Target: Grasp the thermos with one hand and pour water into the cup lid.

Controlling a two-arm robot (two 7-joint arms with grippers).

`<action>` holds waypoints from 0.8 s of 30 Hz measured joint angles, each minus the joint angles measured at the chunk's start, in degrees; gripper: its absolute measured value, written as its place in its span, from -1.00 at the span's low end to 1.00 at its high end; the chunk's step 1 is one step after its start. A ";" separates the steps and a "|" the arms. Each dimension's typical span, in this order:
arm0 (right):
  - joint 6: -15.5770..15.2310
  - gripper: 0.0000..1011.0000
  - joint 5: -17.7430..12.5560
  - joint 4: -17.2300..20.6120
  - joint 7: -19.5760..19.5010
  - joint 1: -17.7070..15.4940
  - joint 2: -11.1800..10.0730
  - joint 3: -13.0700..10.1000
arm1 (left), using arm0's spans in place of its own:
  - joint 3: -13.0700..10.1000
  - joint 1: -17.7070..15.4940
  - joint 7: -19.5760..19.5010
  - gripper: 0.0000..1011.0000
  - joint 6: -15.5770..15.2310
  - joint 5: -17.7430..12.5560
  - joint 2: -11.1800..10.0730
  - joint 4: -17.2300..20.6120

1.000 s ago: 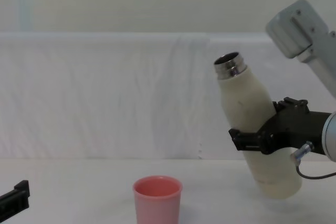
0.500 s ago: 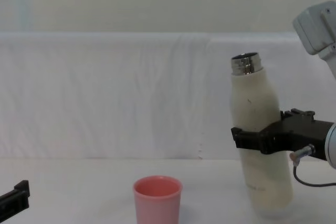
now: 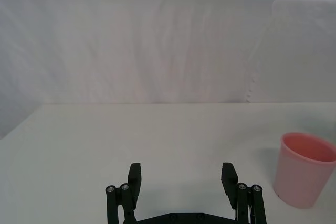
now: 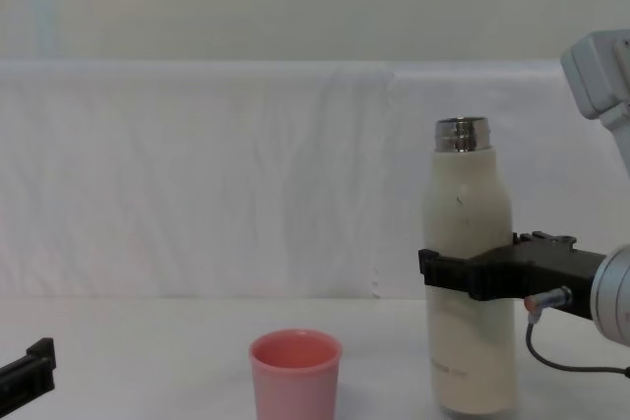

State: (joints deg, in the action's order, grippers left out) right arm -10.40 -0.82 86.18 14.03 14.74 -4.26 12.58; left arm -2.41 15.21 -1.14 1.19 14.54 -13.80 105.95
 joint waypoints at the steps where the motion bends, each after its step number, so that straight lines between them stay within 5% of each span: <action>1: 0.05 0.88 -0.27 -0.12 -0.03 0.04 0.09 0.01 | 0.00 0.00 0.00 0.98 0.00 0.00 0.00 0.00; 24: 1.42 0.88 -4.89 -2.99 -0.91 1.72 -0.07 2.53 | 0.00 0.00 0.00 0.98 0.00 0.00 0.00 0.00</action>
State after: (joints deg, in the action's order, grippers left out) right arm -8.98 -5.71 83.19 13.12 16.46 -4.34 15.11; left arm -2.41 15.21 -1.14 1.19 14.54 -13.80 105.95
